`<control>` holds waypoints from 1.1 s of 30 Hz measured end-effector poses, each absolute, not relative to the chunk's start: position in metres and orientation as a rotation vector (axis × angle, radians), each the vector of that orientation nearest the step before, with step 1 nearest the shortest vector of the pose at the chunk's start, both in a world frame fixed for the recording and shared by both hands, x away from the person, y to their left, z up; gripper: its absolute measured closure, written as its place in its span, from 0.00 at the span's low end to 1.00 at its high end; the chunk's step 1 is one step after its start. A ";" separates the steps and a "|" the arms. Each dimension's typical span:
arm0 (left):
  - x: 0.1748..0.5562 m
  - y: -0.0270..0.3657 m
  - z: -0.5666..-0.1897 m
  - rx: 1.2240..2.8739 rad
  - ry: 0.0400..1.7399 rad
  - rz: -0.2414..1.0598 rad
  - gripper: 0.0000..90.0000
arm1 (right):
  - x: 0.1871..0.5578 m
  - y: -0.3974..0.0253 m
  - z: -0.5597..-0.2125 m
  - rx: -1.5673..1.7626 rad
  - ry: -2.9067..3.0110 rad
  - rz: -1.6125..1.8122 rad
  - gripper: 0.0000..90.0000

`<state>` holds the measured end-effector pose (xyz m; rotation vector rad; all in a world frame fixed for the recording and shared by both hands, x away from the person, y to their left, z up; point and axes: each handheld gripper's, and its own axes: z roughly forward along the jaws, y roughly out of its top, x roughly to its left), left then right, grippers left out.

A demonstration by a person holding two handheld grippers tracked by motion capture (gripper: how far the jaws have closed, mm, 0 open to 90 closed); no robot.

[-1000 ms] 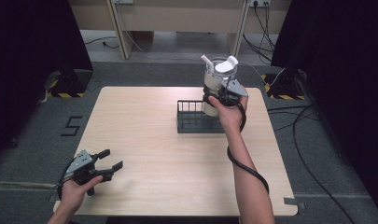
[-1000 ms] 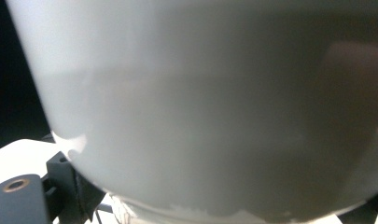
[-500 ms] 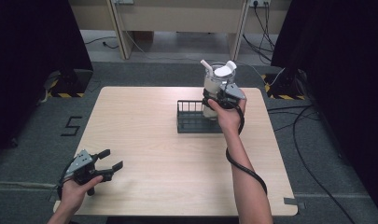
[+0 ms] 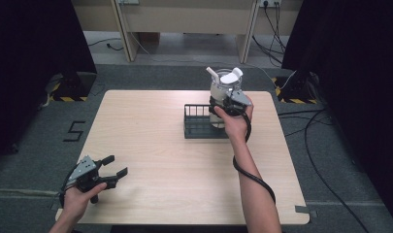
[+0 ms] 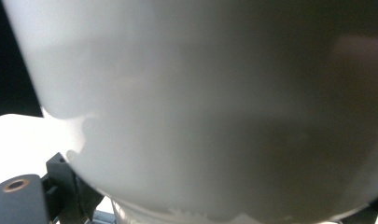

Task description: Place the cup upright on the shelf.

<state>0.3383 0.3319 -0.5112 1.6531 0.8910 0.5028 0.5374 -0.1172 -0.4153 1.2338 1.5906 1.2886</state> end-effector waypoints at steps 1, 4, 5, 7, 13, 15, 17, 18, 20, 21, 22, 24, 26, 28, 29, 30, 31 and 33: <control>0.338 0.332 -0.511 1.653 0.891 0.503 0.20 | 0.537 -0.117 -0.416 1.235 1.591 1.286 0.11; 0.338 0.332 -0.511 1.653 0.891 0.502 0.20 | 0.538 -0.116 -0.418 1.231 1.596 1.280 0.11; 0.338 0.331 -0.511 1.653 0.890 0.501 0.20 | 0.538 -0.116 -0.418 1.231 1.596 1.278 0.11; 0.338 0.331 -0.511 1.654 0.890 0.501 0.20 | 0.538 -0.116 -0.420 1.232 1.599 1.276 0.11; 0.338 0.331 -0.511 1.655 0.889 0.502 0.20 | 0.538 -0.117 -0.421 1.230 1.601 1.275 0.11; 0.338 0.331 -0.511 1.651 0.889 0.500 0.20 | 0.538 -0.116 -0.421 1.225 1.601 1.271 0.11; 0.338 0.331 -0.511 1.652 0.888 0.501 0.20 | 0.538 -0.116 -0.422 1.222 1.600 1.271 0.11; 0.338 0.331 -0.511 1.651 0.888 0.501 0.20 | 0.538 -0.116 -0.422 1.220 1.597 1.272 0.11; 0.338 0.331 -0.511 1.652 0.886 0.500 0.20 | 0.537 -0.116 -0.423 1.219 1.593 1.273 0.11; 0.338 0.331 -0.511 1.652 0.885 0.500 0.20 | 0.537 -0.116 -0.424 1.218 1.589 1.274 0.11; 0.338 0.330 -0.511 1.653 0.884 0.500 0.20 | 0.537 -0.116 -0.424 1.224 1.584 1.275 0.11; 0.338 0.331 -0.511 1.656 0.882 0.501 0.20 | 0.537 -0.116 -0.424 1.229 1.579 1.280 0.11; 0.338 0.331 -0.510 1.655 0.881 0.501 0.20 | 0.536 -0.115 -0.425 1.232 1.575 1.281 0.10; 0.338 0.331 -0.511 1.656 0.882 0.501 0.20 | 0.535 -0.115 -0.425 1.222 1.575 1.280 0.10; 0.338 0.330 -0.511 1.656 0.882 0.501 0.20 | 0.535 -0.114 -0.426 1.220 1.576 1.281 0.10; 0.338 0.331 -0.510 1.658 0.881 0.502 0.20 | 0.535 -0.114 -0.426 1.213 1.578 1.284 0.09; 0.338 0.331 -0.510 1.660 0.880 0.502 0.20 | 0.534 -0.113 -0.426 1.213 1.580 1.290 0.08; 0.338 0.330 -0.510 1.658 0.880 0.501 0.20 | 0.534 -0.112 -0.425 1.206 1.586 1.301 0.06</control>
